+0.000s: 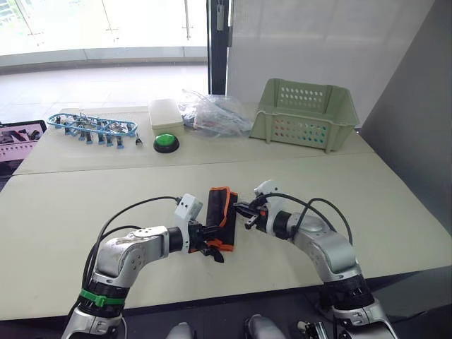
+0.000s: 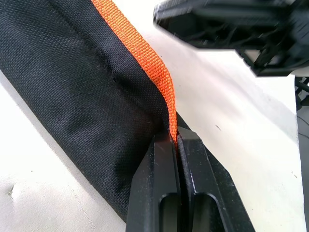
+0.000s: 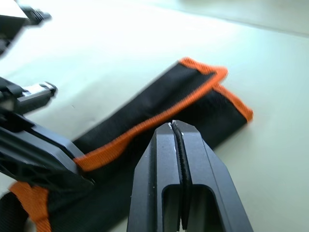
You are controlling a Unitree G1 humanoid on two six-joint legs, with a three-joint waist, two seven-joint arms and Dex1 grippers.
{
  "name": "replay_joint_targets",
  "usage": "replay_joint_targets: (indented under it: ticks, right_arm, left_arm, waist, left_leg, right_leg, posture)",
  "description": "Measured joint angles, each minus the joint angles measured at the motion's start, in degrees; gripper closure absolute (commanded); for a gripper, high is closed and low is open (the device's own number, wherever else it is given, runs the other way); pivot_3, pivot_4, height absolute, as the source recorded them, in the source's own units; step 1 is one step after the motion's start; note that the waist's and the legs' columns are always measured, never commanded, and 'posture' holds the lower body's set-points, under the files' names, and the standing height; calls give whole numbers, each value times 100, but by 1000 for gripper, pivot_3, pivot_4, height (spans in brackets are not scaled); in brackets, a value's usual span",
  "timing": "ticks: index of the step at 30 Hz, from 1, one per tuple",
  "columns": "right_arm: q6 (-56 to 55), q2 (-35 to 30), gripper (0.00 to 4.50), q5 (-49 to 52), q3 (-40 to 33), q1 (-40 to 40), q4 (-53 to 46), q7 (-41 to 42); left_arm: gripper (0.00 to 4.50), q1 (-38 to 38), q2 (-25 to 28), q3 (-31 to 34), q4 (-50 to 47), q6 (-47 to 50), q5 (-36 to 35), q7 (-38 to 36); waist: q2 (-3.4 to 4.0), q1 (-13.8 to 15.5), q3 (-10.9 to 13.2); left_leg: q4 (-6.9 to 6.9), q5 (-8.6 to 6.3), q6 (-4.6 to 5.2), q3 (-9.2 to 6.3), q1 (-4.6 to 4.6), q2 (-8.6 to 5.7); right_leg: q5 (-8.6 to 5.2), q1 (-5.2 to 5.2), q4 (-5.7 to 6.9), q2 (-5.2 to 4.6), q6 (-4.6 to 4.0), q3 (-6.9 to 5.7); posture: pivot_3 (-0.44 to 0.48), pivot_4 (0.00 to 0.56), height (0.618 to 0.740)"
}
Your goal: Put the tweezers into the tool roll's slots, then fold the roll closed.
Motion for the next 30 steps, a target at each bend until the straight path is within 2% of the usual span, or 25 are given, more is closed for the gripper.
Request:
replay_joint_targets:
  ticks: [14,24,30]
  right_arm:
    - [-661,31,4500,-809,850,-580,919,155]
    - [-402,-3,4500,-1076,885,-654,1186,120]
    - [-245,15,4500,-1083,875,-659,1298,121]
  left_arm:
    - [4480,-9,-20,-4,0,73,35,20]
    - [4480,-76,-8,-162,-11,-27,288,0]
    - [2652,18,44,-128,-117,-209,281,-328]
  waist:
    - [0,2,0]
    - [1,1,-1]
    - [1,-3,-1]
  left_leg:
    - [0,0,0,0,4,0]
    - [0,0,0,0,32,0]
    - [-2,0,0,-1,55,1]
  right_leg:
    - [1,2,1,0,-1,-1]
    - [0,32,-1,0,0,-1]
    - [-2,61,-10,0,1,-3]
  posture:
    - [0,150,724]
    - [0,150,724]
    - [0,150,724]
